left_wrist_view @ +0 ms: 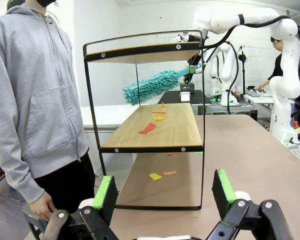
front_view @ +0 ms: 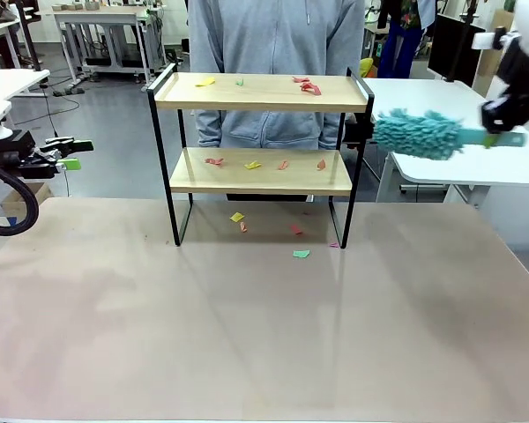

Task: Clean the shelf.
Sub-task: Clean the specific section of the Shelf indicated by the human with the Duster.

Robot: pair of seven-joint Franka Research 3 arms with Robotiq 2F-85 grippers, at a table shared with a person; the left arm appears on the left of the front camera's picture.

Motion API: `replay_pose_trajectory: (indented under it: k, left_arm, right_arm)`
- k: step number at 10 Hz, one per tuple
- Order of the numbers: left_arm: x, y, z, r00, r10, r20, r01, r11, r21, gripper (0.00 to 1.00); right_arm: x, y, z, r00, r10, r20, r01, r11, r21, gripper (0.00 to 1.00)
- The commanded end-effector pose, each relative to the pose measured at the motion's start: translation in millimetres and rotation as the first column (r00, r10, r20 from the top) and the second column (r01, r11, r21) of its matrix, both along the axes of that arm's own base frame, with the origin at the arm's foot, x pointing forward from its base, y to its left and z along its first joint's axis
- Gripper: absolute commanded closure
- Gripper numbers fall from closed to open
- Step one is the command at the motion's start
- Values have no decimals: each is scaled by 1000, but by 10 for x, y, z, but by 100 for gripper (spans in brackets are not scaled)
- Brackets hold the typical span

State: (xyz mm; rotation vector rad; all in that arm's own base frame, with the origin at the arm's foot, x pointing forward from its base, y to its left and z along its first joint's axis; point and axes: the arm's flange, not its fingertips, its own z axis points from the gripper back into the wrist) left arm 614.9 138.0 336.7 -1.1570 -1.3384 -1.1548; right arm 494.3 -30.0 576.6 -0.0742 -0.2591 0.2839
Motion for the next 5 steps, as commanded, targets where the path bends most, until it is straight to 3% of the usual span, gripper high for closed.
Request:
replay_pose_trajectory:
  k: [1,3,5]
  left_arm:
    - [-15,3,31,1000,3,13,-3,1000,-3,0]
    - [-15,3,31,1000,3,13,-3,1000,-3,0]
    - [-15,3,31,1000,3,13,-3,1000,-3,0]
  right_arm:
    - [-162,-165,179,990,102,-99,-114,986,-124,87]
    - [-460,-271,243,940,236,-248,-278,948,-153,87]
    - [-735,-132,178,839,415,-353,-469,879,-80,87]
